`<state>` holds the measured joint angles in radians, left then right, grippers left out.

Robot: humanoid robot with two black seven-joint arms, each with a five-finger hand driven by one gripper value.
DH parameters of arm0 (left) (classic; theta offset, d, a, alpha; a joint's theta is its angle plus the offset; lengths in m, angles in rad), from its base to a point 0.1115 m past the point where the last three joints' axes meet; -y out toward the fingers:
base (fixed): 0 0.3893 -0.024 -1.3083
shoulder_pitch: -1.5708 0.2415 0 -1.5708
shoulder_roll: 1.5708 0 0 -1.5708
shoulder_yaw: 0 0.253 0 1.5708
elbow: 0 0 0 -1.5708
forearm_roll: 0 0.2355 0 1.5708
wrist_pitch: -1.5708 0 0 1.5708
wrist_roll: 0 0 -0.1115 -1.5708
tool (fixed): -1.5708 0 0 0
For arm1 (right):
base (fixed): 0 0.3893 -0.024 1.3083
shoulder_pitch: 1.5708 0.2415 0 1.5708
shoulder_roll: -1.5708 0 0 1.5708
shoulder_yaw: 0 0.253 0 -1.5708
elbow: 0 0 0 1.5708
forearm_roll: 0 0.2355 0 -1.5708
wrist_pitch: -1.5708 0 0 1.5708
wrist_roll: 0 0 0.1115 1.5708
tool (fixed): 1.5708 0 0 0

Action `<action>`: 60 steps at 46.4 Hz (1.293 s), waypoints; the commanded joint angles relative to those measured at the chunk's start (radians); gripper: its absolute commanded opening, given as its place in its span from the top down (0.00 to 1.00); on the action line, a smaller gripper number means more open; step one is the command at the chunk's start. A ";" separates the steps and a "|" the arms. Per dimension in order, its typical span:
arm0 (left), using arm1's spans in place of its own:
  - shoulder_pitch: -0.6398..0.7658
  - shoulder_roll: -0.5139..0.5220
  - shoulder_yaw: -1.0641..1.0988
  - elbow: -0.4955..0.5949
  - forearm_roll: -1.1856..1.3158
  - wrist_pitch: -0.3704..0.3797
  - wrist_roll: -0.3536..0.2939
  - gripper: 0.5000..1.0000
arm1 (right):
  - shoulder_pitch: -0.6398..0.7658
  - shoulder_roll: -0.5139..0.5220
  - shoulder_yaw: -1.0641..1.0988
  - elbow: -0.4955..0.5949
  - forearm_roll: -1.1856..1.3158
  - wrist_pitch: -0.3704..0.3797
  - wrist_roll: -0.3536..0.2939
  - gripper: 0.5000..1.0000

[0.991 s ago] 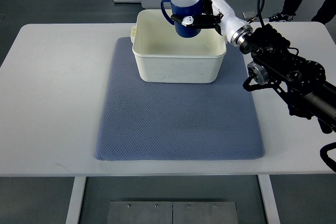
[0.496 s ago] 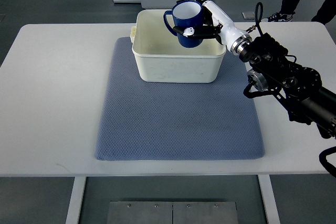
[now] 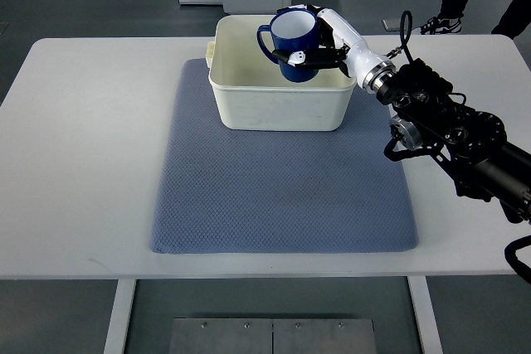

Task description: Place cup in box with right hand

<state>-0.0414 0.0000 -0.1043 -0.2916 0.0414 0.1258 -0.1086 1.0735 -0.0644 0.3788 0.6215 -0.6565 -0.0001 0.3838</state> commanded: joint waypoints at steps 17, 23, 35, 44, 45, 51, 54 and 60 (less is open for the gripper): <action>0.000 0.000 0.000 -0.001 0.000 0.000 0.000 0.00 | -0.003 0.000 -0.011 0.003 0.000 0.000 0.000 0.00; 0.000 0.000 0.000 -0.001 0.000 0.000 0.001 0.00 | 0.011 -0.008 -0.006 0.024 0.000 0.000 0.000 0.00; 0.000 0.000 0.000 0.000 0.000 0.000 0.000 0.00 | 0.011 -0.123 0.052 0.107 0.052 0.002 0.004 0.00; 0.000 0.000 0.000 0.000 0.000 0.000 0.000 0.00 | -0.003 -0.239 0.066 0.178 0.296 0.002 0.004 0.00; 0.000 0.000 0.000 0.000 0.000 0.000 0.000 0.00 | -0.007 -0.254 0.066 0.188 0.316 0.002 0.004 0.00; 0.000 0.000 0.000 0.000 0.000 0.000 0.000 0.00 | -0.055 -0.322 0.066 0.239 0.357 0.003 0.004 0.00; 0.000 0.000 0.000 0.000 0.000 0.000 0.000 0.00 | -0.075 -0.344 0.066 0.248 0.357 0.003 0.004 0.00; 0.000 0.000 0.000 0.000 0.000 0.000 0.000 0.00 | -0.089 -0.364 0.075 0.250 0.364 0.003 0.015 0.00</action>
<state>-0.0415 0.0000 -0.1044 -0.2918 0.0414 0.1258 -0.1086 0.9886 -0.4221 0.4449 0.8710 -0.2943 0.0031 0.3947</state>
